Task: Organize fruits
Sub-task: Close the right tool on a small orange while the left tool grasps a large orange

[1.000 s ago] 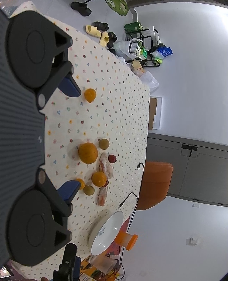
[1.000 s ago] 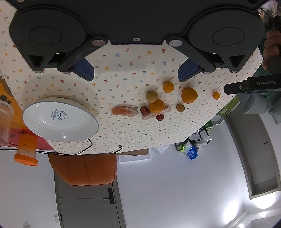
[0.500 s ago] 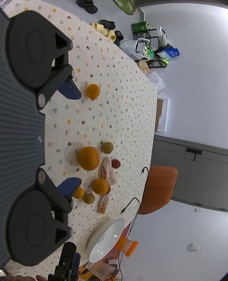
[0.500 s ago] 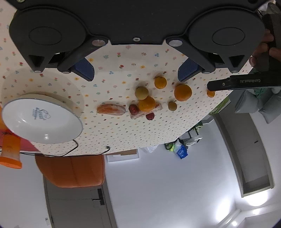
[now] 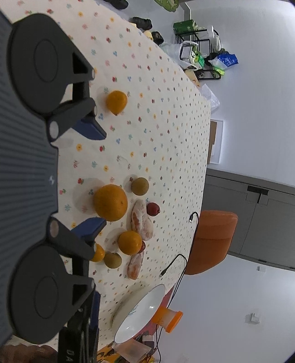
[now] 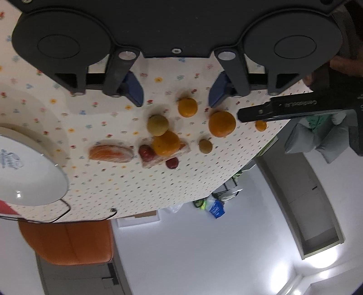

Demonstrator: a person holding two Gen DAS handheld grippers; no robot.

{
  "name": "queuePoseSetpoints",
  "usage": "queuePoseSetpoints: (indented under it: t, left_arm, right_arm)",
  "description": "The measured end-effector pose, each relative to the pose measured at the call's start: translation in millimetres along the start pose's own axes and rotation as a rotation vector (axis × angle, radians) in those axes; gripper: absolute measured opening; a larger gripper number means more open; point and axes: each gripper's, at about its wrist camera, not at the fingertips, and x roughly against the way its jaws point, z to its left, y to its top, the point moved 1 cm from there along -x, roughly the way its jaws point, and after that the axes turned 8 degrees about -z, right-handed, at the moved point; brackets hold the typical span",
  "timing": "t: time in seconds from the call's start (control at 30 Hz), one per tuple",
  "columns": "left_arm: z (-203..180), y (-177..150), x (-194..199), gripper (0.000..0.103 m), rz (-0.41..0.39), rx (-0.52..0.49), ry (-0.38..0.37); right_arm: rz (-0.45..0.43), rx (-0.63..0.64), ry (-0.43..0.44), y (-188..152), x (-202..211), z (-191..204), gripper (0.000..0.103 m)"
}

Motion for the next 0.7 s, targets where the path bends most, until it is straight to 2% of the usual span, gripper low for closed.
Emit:
queuePoseSetpoints:
  t: [0.1,0.27,0.4,0.43,0.47,0.7]
  left_arm:
    - [-1,1,-7,0.064,0.009,0.007,-0.023]
    - [-3,1,-14,0.062,0.018,0.008,-0.041]
    - [-3,3,-17,0.062,0.025,0.012,-0.047]
    - [-3,3,-18,0.062,0.028,0.013,-0.05]
    - [-3,3,-19,0.062,0.029,0.013,-0.051]
    - [-12,3,-27,0.062,0.036,-0.013,-0.046]
  right_arm:
    - [0.012,-0.023,0.036,2,-8,0,0.055]
    - [0.038,-0.019,0.032,2,-24,2,0.04]
    - [0.047,-0.014,0.025,0,-35,6,0.036]
    - [0.044,-0.008,0.023,0,-36,7,0.032]
    - [0.043,-0.002,0.019,0,-37,9,0.023]
    - [0.006,-0.007,-0.005,3,-33,7,0.022]
